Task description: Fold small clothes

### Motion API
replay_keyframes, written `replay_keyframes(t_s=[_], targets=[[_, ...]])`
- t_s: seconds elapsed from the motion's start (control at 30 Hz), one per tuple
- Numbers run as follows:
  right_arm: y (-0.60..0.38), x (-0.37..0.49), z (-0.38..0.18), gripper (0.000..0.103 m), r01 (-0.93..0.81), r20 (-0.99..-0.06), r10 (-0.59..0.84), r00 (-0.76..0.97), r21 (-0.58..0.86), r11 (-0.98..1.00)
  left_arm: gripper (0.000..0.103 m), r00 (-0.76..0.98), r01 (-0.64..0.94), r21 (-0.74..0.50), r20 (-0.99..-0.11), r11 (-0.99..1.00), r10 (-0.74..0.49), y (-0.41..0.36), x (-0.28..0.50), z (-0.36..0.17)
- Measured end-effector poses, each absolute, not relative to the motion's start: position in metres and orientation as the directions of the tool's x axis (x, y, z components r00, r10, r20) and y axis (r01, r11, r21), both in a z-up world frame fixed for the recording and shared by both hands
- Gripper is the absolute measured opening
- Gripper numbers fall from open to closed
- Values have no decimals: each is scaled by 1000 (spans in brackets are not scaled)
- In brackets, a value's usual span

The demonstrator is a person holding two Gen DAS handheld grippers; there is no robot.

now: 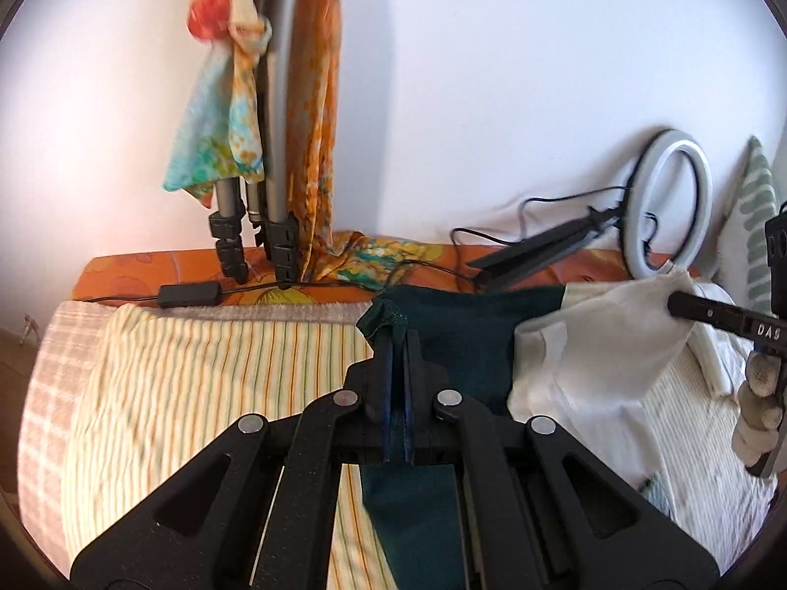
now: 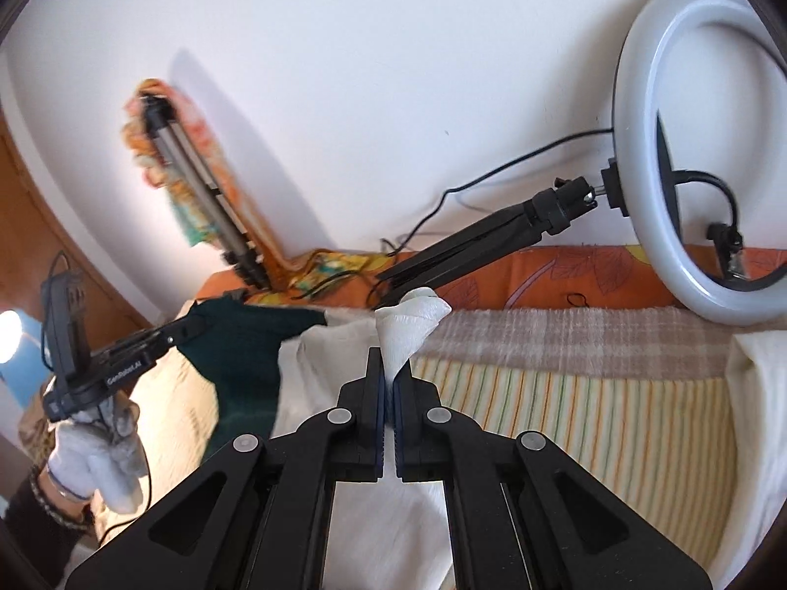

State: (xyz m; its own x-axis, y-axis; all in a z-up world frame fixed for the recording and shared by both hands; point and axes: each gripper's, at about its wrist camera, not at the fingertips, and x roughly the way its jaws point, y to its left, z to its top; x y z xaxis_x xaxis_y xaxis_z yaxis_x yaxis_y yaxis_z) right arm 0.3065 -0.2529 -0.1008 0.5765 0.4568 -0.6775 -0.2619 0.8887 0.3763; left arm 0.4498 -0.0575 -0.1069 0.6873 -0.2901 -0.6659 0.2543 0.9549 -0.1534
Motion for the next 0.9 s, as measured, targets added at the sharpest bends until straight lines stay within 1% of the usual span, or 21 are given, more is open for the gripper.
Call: replay_keyframes(t_s=[0.13, 0.23, 0.33, 0.43, 0.53, 0.67, 0.8, 0.87, 0.9], targets=[[-252, 269, -85, 1, -291, -675, 461, 576, 358, 887, 1, 696, 287, -124, -655, 950, -296, -54, 405, -94], [-252, 236, -78, 1, -312, -680, 465, 567, 346, 885, 1, 691, 310, -87, -663, 947, -288, -57, 375, -95], [-258, 198, -77, 1, -320, -680, 478, 556, 356, 878, 1, 691, 333, -69, -661, 940, -293, -56, 341, -96], [-256, 160, -83, 1, -342, -691, 473, 546, 331, 879, 1, 686, 344, -75, -661, 936, -305, -50, 304, -104], [-252, 127, -99, 1, -354, -725, 445, 526, 289, 889, 1, 662, 368, -71, -680, 927, -315, -45, 270, -119], [-249, 90, -120, 1, -360, -764, 388, 515, 218, 907, 1, 646, 374, -13, -714, 928, -270, -42, 234, -139], [-252, 69, -131, 1, -353, -776, 348, 526, 172, 919, 2, 643, 396, 14, -718, 918, -267, -38, 208, -149], [-249, 57, -132, 2, -365, -780, 293, 553, 90, 927, 2, 646, 410, 16, -711, 912, -278, -34, 195, -150], [-248, 55, -131, 2, -369, -781, 284, 556, 75, 927, 2, 644, 420, 17, -710, 907, -285, -32, 190, -150]])
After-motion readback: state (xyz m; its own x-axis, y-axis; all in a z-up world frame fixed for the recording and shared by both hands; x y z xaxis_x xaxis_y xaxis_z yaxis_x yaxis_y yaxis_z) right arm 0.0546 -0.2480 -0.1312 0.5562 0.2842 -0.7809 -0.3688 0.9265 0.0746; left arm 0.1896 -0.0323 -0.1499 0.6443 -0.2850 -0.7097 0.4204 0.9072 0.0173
